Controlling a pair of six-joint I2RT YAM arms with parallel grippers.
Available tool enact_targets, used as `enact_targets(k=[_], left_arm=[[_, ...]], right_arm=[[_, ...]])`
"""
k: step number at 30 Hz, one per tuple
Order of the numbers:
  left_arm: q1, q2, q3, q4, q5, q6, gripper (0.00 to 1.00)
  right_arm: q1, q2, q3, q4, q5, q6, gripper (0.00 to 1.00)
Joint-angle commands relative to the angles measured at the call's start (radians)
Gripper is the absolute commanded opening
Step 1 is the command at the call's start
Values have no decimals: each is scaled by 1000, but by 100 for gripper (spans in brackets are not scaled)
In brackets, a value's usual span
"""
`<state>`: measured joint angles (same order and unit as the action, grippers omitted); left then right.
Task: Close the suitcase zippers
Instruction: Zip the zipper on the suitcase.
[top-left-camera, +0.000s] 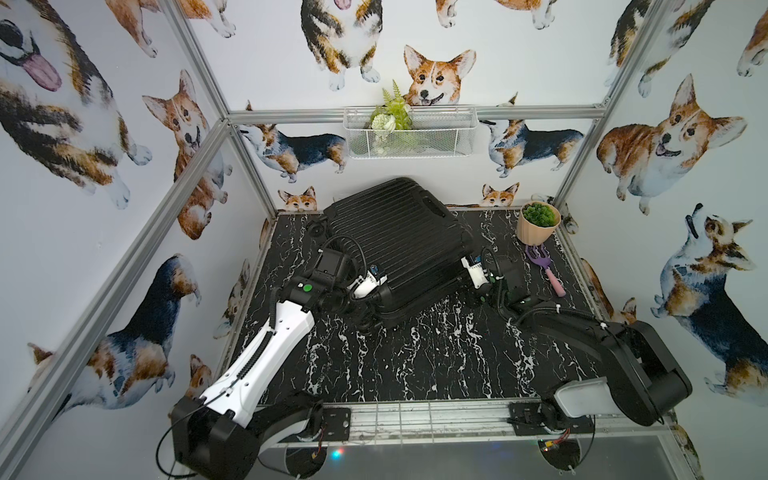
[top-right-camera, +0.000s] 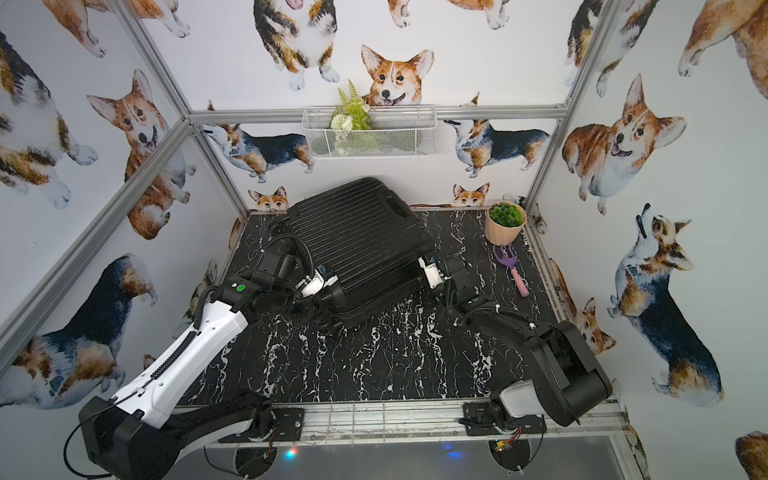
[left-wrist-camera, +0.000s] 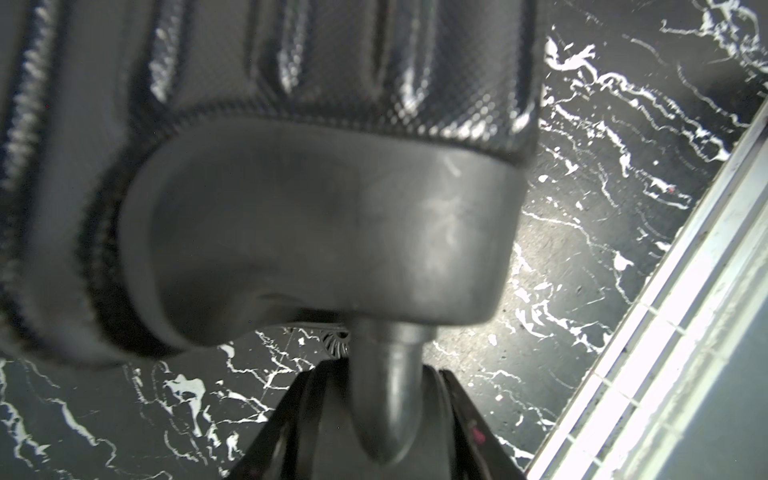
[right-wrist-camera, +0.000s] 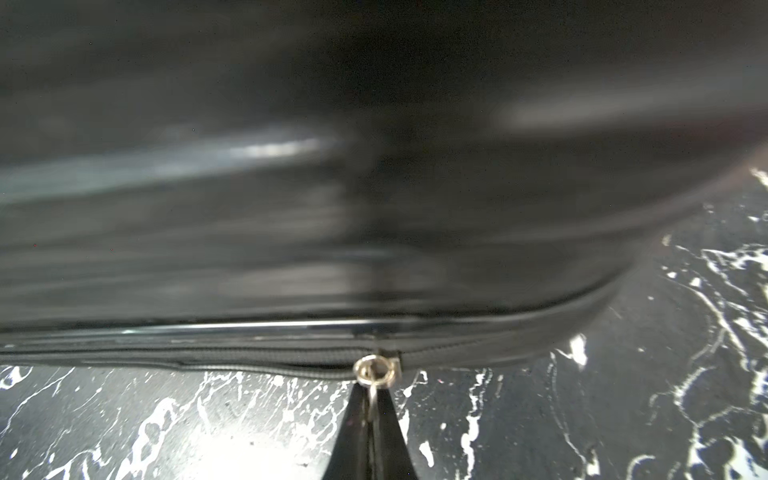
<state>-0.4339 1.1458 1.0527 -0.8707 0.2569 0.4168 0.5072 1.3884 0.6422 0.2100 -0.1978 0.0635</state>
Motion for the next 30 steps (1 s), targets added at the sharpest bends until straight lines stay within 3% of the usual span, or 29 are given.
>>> enact_targets(k=[1,13,22,30], left_arm=[[-26,-19,0,107,4,-133,20],[-143,-47,-21,200,-70,-279,17],[-247,-37,-45,317,-214,-412,18],[-282,-49,-63,395,-284,-485,17]], right_arm=[[30,0,17,9,-43,-38,0],[134,30,34,38,-20,-16,0],[211,46,38,67,13,2,0],[264,61,42,74,-1,10,0]])
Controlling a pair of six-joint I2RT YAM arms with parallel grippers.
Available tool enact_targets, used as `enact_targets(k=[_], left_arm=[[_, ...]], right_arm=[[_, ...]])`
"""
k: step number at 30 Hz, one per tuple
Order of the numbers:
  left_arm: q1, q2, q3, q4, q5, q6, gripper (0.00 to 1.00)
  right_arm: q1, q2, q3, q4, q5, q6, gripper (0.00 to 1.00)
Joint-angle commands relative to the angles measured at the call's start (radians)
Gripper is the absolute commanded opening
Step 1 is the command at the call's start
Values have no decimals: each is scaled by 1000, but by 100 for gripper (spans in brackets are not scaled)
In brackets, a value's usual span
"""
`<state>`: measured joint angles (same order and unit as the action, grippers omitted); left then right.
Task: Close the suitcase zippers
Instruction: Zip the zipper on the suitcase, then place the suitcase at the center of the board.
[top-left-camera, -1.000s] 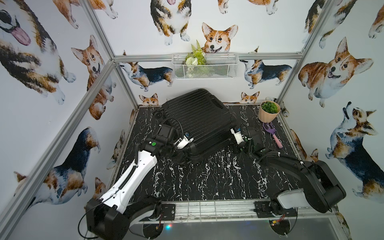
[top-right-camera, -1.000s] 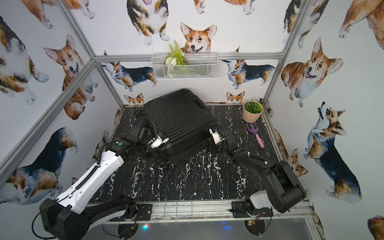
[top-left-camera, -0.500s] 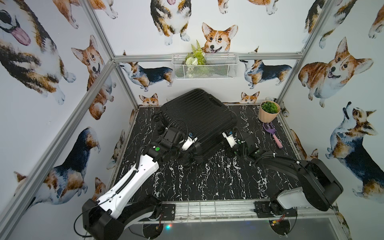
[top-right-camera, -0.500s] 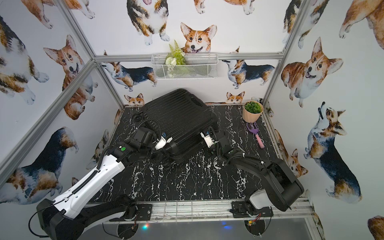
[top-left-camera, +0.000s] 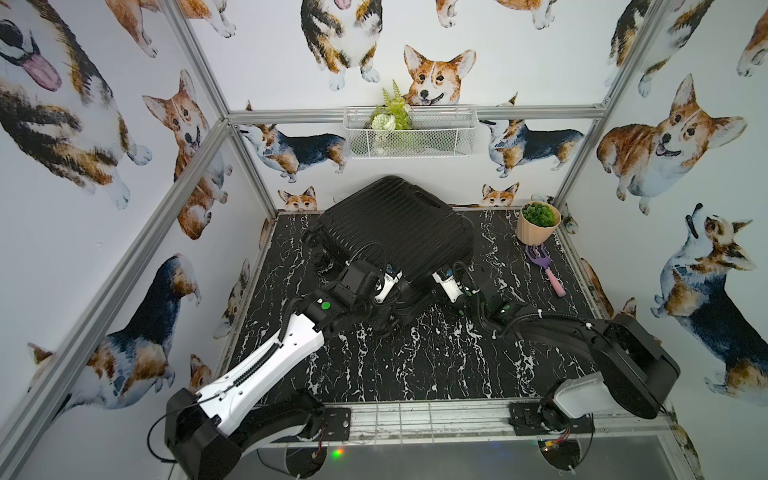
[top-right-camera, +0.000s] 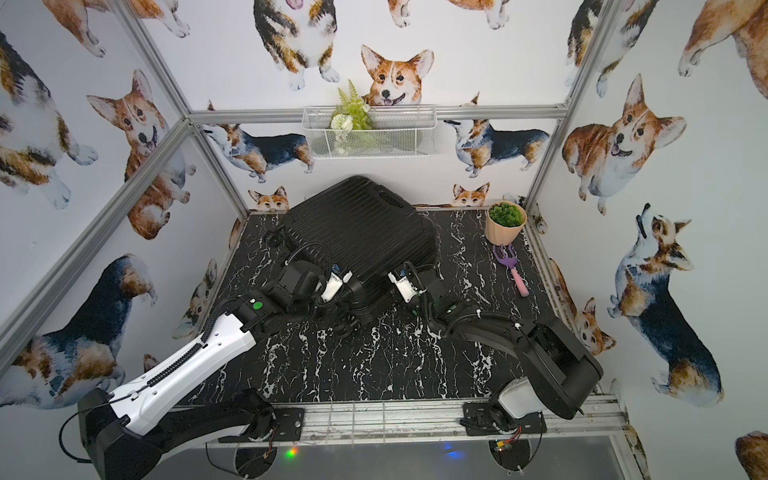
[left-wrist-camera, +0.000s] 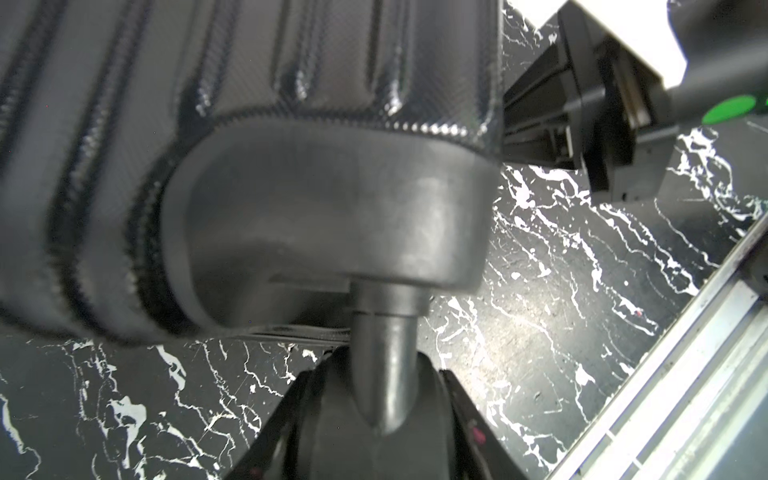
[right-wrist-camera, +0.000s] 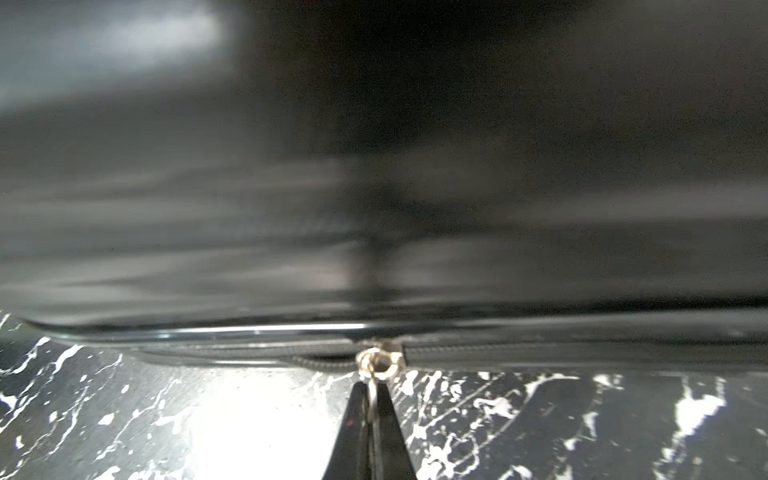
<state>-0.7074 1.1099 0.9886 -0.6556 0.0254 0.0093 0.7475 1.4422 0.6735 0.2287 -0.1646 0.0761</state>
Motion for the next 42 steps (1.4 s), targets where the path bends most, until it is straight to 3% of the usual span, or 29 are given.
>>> enact_targets(k=[1,22,31,34,40,42], left_arm=[[-10,-13,-1,183,-60,-83,17],[-35,-30,-48,312,-76,-137,13],[-40,-12,-56,321,-69,-141,13],[-41,-14,-46,297,-73,-122,23],[-40,-38,-15,203,-62,-31,63],[-40,-57,-5,170,-67,5,70]], right_arm=[[30,7,10,58,-37,-3,0],[215,60,28,140,-71,51,0],[248,99,33,196,-43,80,0],[247,92,10,204,30,86,0],[240,56,-22,174,159,88,0],[228,41,-41,167,206,90,0]])
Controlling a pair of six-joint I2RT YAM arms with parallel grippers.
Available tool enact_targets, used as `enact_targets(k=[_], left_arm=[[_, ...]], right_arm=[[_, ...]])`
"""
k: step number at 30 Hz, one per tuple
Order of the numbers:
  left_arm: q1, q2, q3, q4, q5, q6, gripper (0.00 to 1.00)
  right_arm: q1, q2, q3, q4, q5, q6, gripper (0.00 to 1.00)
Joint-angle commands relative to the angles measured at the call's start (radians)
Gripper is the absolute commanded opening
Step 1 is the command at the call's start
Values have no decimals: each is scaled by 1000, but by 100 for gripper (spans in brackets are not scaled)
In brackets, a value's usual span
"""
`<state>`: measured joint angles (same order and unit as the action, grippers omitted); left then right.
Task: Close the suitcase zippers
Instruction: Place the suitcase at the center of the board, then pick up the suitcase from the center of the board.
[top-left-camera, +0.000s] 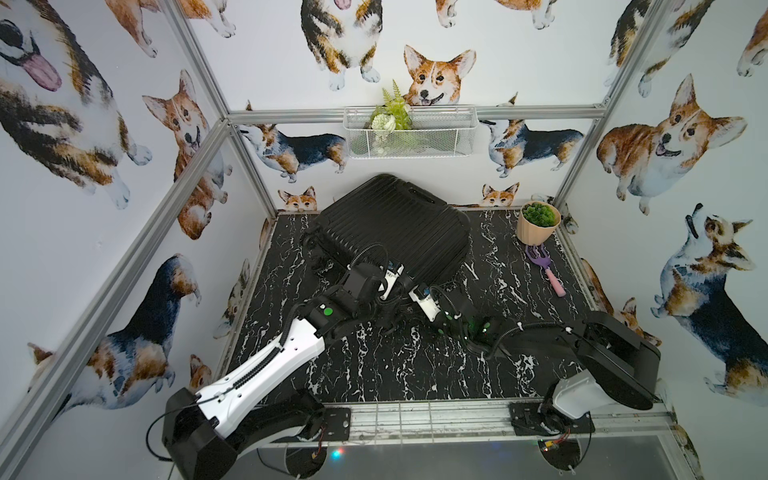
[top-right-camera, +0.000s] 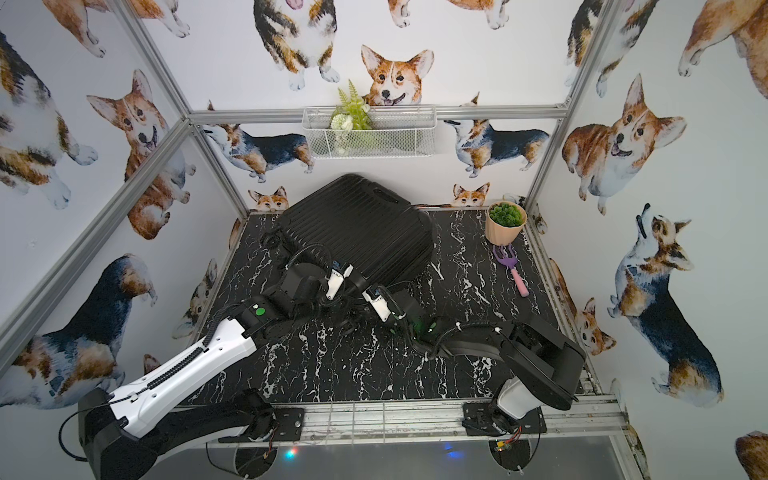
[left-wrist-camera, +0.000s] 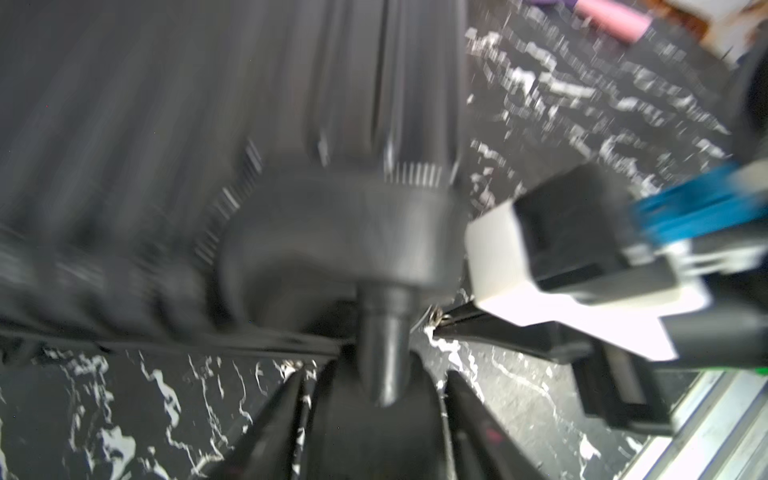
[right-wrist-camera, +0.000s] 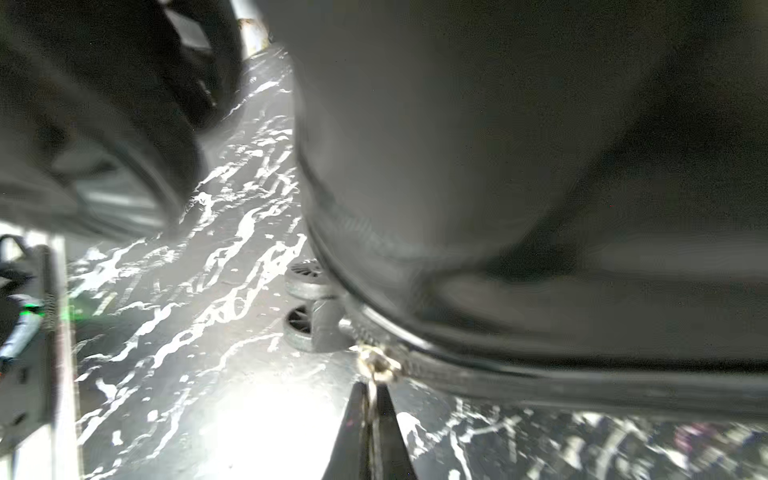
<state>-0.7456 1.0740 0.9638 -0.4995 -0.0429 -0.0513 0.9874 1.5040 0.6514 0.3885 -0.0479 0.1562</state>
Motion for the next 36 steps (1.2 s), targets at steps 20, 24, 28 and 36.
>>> enact_targets(k=[20,24,28,36], left_arm=[[564,9,141,-85,-148,3,85],[661,85,173,-92,-32,72,87],[756,182,222,-103,96,107,88],[811,335,299,-131,189,160,87]], right_arm=[[-163,-187,-147,-47,209,34,0],[-182,-197,-147,-64,204,41,0],[-187,-197,-144,-71,198,41,0],[-188,-193,-130,-85,194,43,0]])
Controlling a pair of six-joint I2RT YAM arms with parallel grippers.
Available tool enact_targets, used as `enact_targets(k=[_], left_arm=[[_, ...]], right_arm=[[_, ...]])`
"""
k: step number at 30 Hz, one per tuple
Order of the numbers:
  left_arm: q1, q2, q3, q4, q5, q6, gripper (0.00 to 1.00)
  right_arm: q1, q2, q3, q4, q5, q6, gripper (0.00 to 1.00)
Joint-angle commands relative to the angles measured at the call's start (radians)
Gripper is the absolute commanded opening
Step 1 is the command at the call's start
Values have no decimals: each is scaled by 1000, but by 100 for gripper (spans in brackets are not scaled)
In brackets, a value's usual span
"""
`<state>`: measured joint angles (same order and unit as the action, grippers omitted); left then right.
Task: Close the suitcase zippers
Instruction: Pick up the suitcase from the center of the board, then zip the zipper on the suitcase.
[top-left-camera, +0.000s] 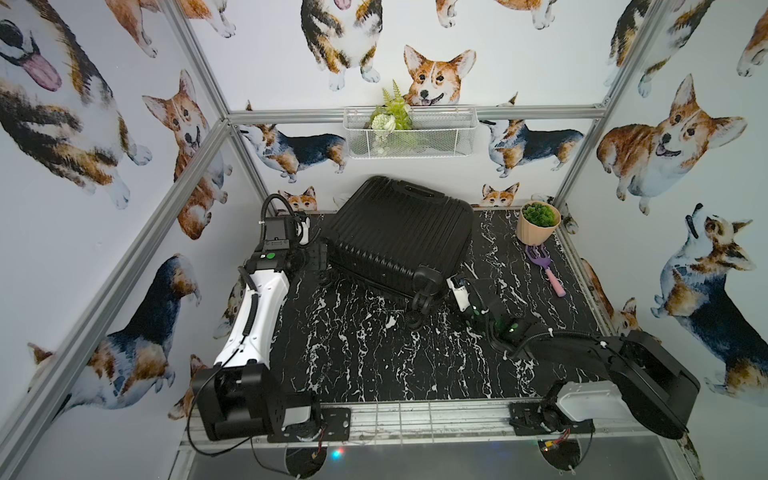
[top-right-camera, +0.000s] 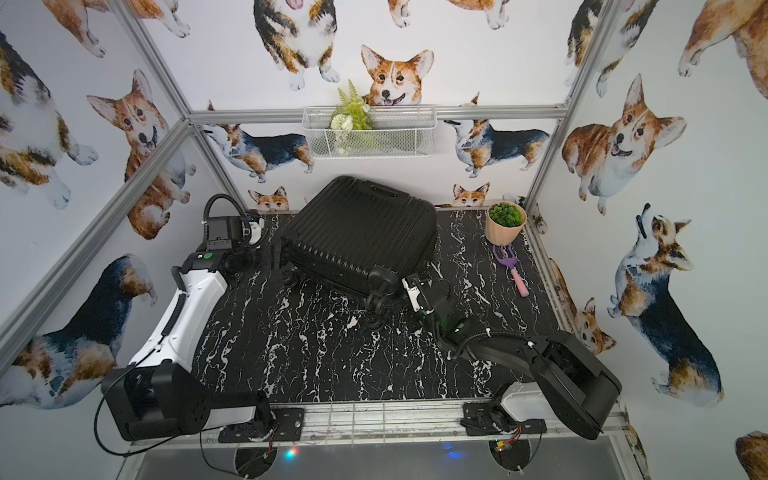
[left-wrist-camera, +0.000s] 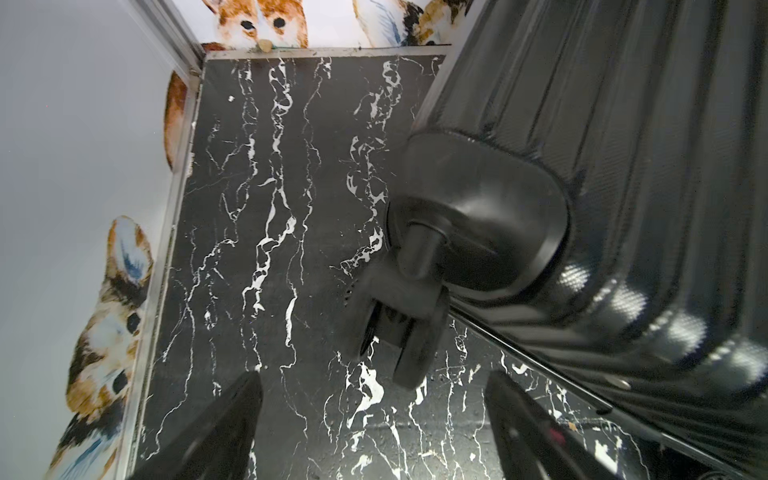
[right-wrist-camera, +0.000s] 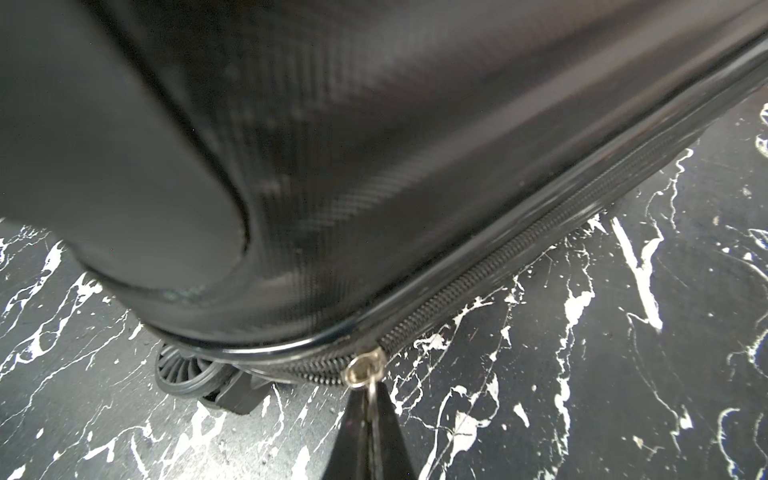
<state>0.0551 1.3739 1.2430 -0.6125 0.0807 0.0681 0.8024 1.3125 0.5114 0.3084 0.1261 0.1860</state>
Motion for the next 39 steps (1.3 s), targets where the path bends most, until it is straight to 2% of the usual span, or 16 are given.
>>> enact_targets(k=[1,8,15,18,22,28,30,35,39], left_arm=[[11,57,34,-29,84,52,86],[12,154,88,-57,105,49,80],[11,214,123,-103,129,39,65],[12,226,133,-119,135,38,54],[11,222,146,-147,116,25,28],[11,127,108,-152,29,-71,27],[9,78,71,-141,35,-118,27],[1,-69,-89,-60,73,-247,27],[-24,-162,-189,-10,47,-332,25]], right_arm=[[-3,-1,10,-1,21,15,0],[-4,13,16,5,7,18,0],[-4,8,16,5,12,17,0],[-4,1,15,3,14,18,0],[-4,-11,12,-5,33,17,0],[-13,-12,20,-31,67,25,0],[-18,-10,22,-33,58,36,0],[-20,-4,26,-14,-31,60,0],[-22,1,23,12,-131,80,0]])
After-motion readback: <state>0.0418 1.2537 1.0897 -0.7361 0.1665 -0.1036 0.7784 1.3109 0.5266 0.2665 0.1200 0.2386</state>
